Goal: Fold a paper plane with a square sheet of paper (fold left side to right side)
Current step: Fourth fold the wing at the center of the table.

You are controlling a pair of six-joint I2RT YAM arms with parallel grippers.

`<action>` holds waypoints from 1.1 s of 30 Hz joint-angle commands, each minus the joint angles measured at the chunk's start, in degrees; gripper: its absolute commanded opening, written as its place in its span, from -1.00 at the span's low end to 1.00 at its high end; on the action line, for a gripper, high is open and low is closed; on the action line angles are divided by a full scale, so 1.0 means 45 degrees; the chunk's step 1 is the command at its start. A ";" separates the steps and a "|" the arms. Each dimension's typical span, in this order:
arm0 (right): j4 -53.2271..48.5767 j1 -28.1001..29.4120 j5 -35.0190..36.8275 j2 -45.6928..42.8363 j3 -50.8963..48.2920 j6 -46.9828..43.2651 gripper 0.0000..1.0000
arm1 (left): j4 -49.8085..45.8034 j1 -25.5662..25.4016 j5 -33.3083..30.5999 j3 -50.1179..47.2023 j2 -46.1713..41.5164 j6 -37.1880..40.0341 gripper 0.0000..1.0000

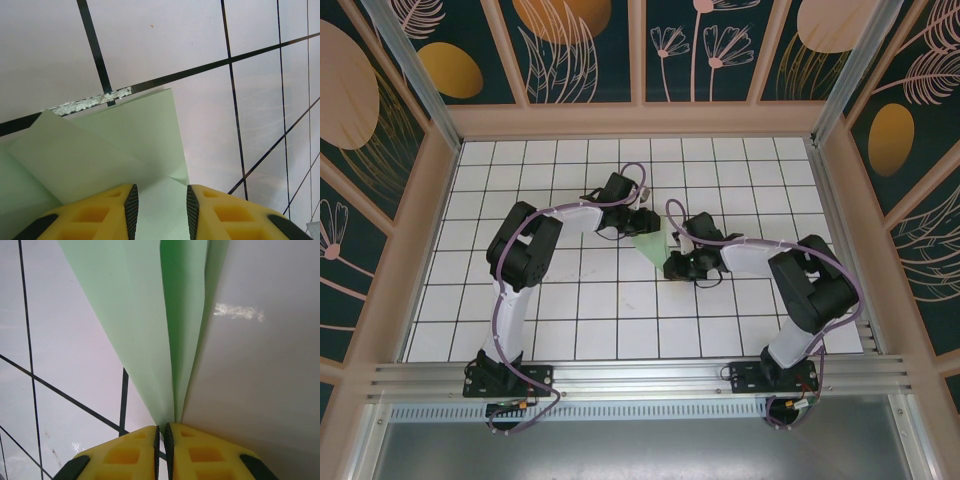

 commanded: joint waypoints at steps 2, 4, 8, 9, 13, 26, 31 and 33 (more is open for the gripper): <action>-0.2584 0.0129 0.0239 -0.0568 -0.0278 -0.0172 -0.67 | -0.1155 0.0088 -0.0754 -0.0439 0.0770 0.0180 -0.30; -0.2392 0.0028 0.0152 -0.1316 -0.0129 -0.0161 -0.66 | -0.1155 0.0100 -0.0763 -0.0465 0.0746 0.0174 -0.30; -0.2212 -0.0081 -0.0151 -0.2500 0.0333 -0.0152 -0.62 | -0.1140 0.0088 -0.0771 -0.0488 0.0682 0.0191 -0.30; -0.2107 -0.0081 -0.0276 -0.2610 0.0467 -0.0123 -0.61 | -0.1117 0.0098 -0.0735 -0.0493 0.0668 0.0172 -0.30; -0.1265 -0.0087 -0.0399 -0.1863 0.0977 0.0201 -0.60 | -0.1077 0.0099 -0.0686 -0.0476 0.0687 0.0154 -0.30; -0.0740 -0.0080 0.0276 0.0993 0.1825 0.0149 -0.62 | -0.1135 0.0092 -0.0646 -0.0448 0.0631 0.0200 -0.30; -0.1365 -0.0082 0.0732 0.1295 0.1212 0.0121 -0.65 | -0.1331 0.0116 -0.0625 -0.0267 0.0347 0.0350 -0.27; -0.1551 -0.0092 0.0765 0.1438 0.0958 0.0124 -0.66 | -0.1611 0.0164 -0.0645 -0.0036 0.0139 0.0561 -0.23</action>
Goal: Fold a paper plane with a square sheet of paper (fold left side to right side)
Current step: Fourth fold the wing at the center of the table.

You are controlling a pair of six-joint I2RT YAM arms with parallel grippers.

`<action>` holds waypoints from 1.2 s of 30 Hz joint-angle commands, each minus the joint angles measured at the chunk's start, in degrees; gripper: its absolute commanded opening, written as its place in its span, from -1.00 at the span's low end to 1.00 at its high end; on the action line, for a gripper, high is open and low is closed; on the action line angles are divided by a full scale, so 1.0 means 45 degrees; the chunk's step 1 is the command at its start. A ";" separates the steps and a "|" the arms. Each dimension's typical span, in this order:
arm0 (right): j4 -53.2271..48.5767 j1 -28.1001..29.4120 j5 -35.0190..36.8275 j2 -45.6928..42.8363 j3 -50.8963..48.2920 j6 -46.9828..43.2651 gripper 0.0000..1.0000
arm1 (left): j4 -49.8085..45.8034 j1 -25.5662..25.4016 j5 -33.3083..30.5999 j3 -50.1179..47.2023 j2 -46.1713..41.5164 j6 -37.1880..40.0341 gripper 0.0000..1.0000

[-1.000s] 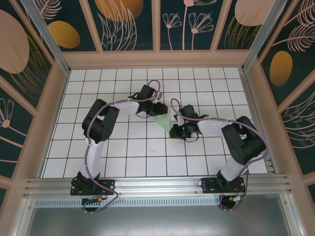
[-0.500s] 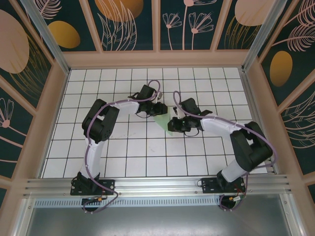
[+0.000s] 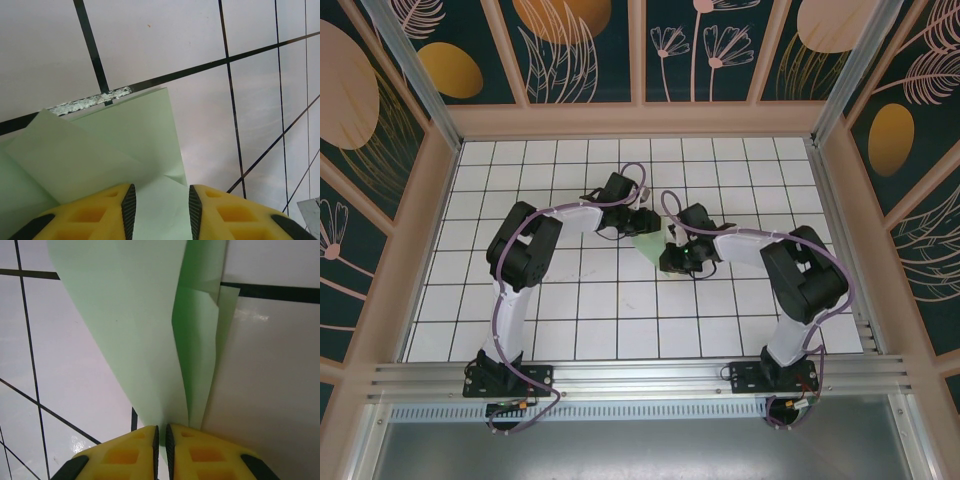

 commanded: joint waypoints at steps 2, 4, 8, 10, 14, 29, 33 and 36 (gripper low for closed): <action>-0.1103 -0.0053 0.0489 0.0556 -0.0779 -0.0155 -0.66 | -0.1791 0.0342 -0.0663 0.0160 -0.0105 0.0710 -0.20; -0.1100 -0.0365 0.0487 0.0560 -0.1080 -0.0121 -0.71 | -0.1896 0.0612 -0.0477 0.0318 -0.0450 0.0781 -0.18; -0.1095 -0.0599 0.0642 0.0525 -0.1468 -0.0076 -0.88 | -0.2097 0.0993 -0.0190 0.0571 -0.1335 0.1011 -0.12; -0.1030 -0.0668 0.0668 0.0503 -0.1577 -0.0062 -0.92 | -0.2097 0.1092 -0.0106 0.0500 -0.1911 0.1091 -0.09; -0.0896 -0.0687 0.0614 0.0591 -0.1589 -0.0076 -0.95 | -0.1699 0.1110 -0.0087 -0.0394 -0.3102 0.1029 -0.08; -0.0704 -0.0727 0.0604 0.0790 -0.1529 -0.0090 -0.96 | 0.2614 -0.0643 0.2222 -0.4777 -0.4104 -0.1054 -0.25; -0.0699 -0.0725 0.0609 0.0779 -0.1549 -0.0086 -0.96 | 0.2857 -0.0753 0.2360 -0.4750 -0.3660 -0.1223 -0.29; -0.0685 -0.0726 0.0571 0.0817 -0.1559 -0.0077 -0.96 | 0.3096 -0.0790 0.2370 -0.4658 -0.3224 -0.1460 -0.31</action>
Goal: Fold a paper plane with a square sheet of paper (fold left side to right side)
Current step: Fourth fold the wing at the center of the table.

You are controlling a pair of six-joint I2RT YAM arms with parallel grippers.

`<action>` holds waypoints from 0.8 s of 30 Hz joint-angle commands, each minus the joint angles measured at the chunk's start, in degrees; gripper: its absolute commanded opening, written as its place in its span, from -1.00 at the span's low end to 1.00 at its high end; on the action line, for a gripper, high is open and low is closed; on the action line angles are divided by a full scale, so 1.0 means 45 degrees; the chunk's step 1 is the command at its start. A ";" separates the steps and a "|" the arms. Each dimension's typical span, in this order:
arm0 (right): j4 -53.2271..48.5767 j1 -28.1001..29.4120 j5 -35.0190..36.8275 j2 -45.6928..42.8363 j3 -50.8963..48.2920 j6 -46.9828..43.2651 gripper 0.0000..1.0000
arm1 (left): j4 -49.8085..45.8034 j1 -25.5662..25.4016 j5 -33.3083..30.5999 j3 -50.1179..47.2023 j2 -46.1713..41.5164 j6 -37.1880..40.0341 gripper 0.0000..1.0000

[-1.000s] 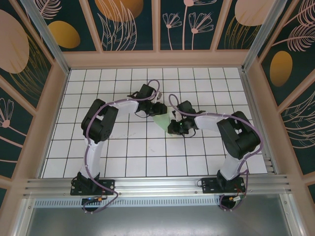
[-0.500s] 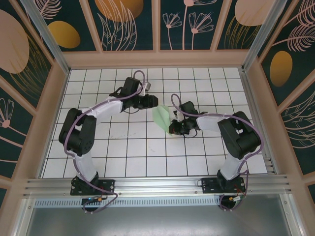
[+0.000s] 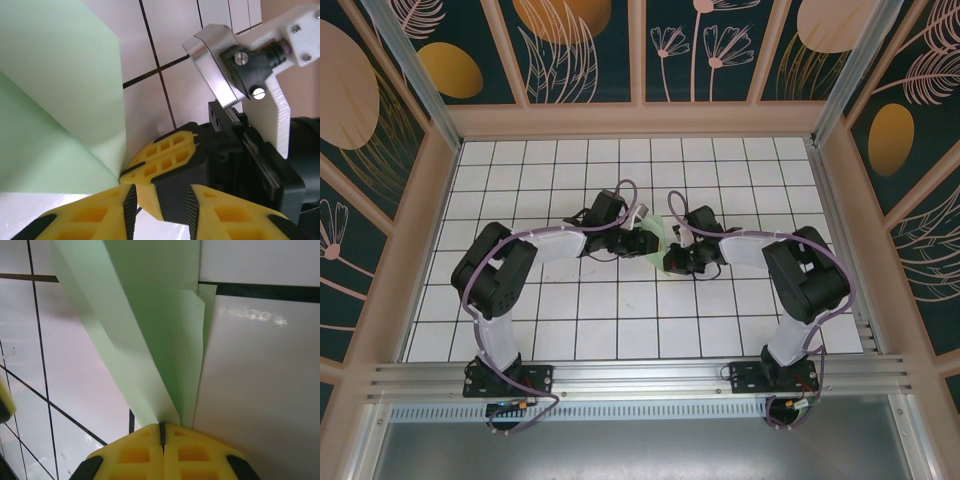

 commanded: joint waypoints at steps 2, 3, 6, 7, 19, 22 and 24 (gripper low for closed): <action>-0.1792 -0.0173 0.1472 0.0894 -0.0768 -0.0077 -0.96 | 0.0899 -0.0013 0.0355 0.0204 0.0738 -0.0569 -0.31; -0.1792 -0.0170 0.1461 0.0917 -0.0757 -0.0076 -0.97 | 0.1052 -0.0018 0.0357 0.0282 0.0833 -0.0676 -0.31; -0.1805 -0.0168 0.1454 0.0950 -0.0752 -0.0095 -0.97 | 0.1536 -0.0036 0.0358 0.0440 0.1054 -0.0971 -0.31; -0.1802 -0.0173 0.1466 0.0959 -0.0743 -0.0096 -0.97 | 0.1626 -0.0033 0.0378 0.0473 0.1120 -0.1027 -0.32; -0.1801 -0.0173 0.1481 0.0959 -0.0779 -0.0093 -0.97 | 0.1793 -0.0031 0.0318 0.0632 0.1808 -0.1237 -0.31; -0.1879 -0.0173 0.1573 0.0967 -0.0752 -0.0120 -0.97 | 0.1547 -0.0045 0.0080 0.0782 0.1997 -0.1114 -0.32; -0.1918 -0.0168 0.1610 0.0967 -0.0747 -0.0135 -0.97 | 0.1002 -0.0039 -0.0370 0.0975 0.2135 -0.0869 -0.32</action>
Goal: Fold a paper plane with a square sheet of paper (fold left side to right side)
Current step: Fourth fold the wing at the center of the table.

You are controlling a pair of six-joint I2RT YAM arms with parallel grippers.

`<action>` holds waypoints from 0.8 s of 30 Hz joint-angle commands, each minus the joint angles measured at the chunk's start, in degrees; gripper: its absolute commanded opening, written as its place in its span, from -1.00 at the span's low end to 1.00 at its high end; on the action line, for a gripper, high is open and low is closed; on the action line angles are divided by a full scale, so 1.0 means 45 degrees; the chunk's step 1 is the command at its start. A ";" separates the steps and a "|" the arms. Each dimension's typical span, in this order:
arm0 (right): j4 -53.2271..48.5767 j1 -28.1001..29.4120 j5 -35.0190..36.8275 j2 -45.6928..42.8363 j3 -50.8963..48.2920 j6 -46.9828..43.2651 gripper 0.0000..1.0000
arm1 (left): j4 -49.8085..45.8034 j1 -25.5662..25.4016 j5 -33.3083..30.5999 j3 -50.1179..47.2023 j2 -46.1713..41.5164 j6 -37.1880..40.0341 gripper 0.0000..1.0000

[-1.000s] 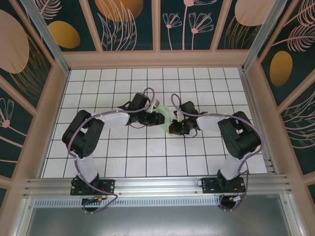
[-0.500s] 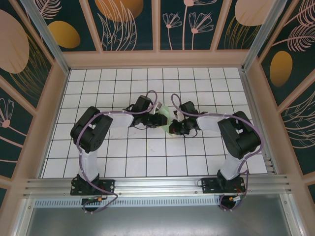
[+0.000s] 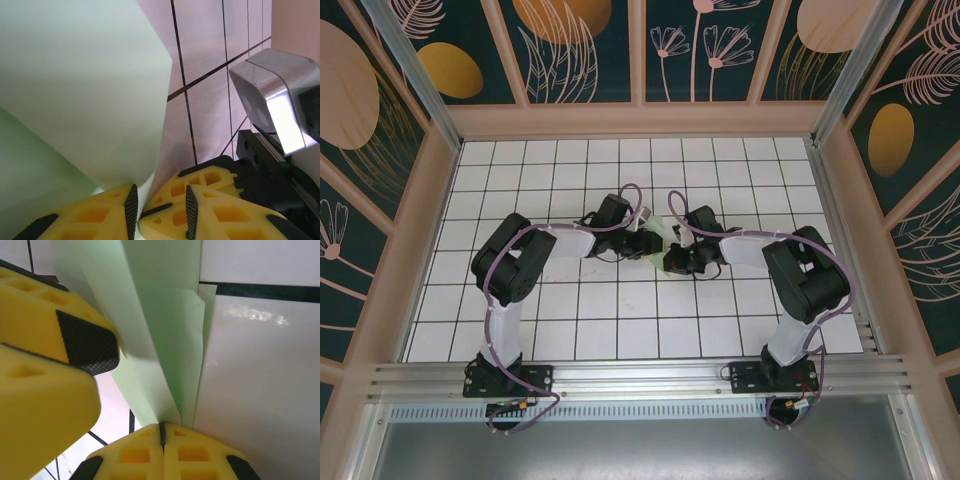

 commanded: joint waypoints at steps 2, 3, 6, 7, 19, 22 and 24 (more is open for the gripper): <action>-0.1988 -0.0143 0.1694 0.0944 -0.0743 -0.0135 -0.97 | -0.0917 -0.0033 -0.0874 0.0673 0.0498 0.0384 -0.33; -0.1987 -0.0148 0.1713 0.0940 -0.0743 -0.0149 -0.97 | -0.1062 -0.0034 -0.1040 0.0753 0.0566 0.0459 -0.33; -0.2026 -0.0139 0.1726 0.0939 -0.0762 -0.0155 -0.98 | -0.1461 -0.0030 -0.1405 0.0967 0.0768 0.0651 -0.32; -0.2053 -0.0134 0.1717 0.0948 -0.0772 -0.0154 -0.99 | -0.1522 -0.0034 -0.1435 0.1013 0.0850 0.0673 -0.32; -0.2554 -0.0149 0.2026 0.0914 -0.0693 -0.0311 -1.00 | -0.3859 0.0077 -0.3426 0.2337 0.1496 0.1822 -0.35; -0.2534 -0.0149 0.2029 0.0893 -0.0740 -0.0265 -1.00 | -0.4247 0.0075 -0.3928 0.2537 0.1521 0.2056 -0.35; -0.2522 -0.0149 0.2029 0.0914 -0.0745 -0.0271 -1.00 | -0.4299 0.0098 -0.4104 0.2557 0.1558 0.2161 -0.35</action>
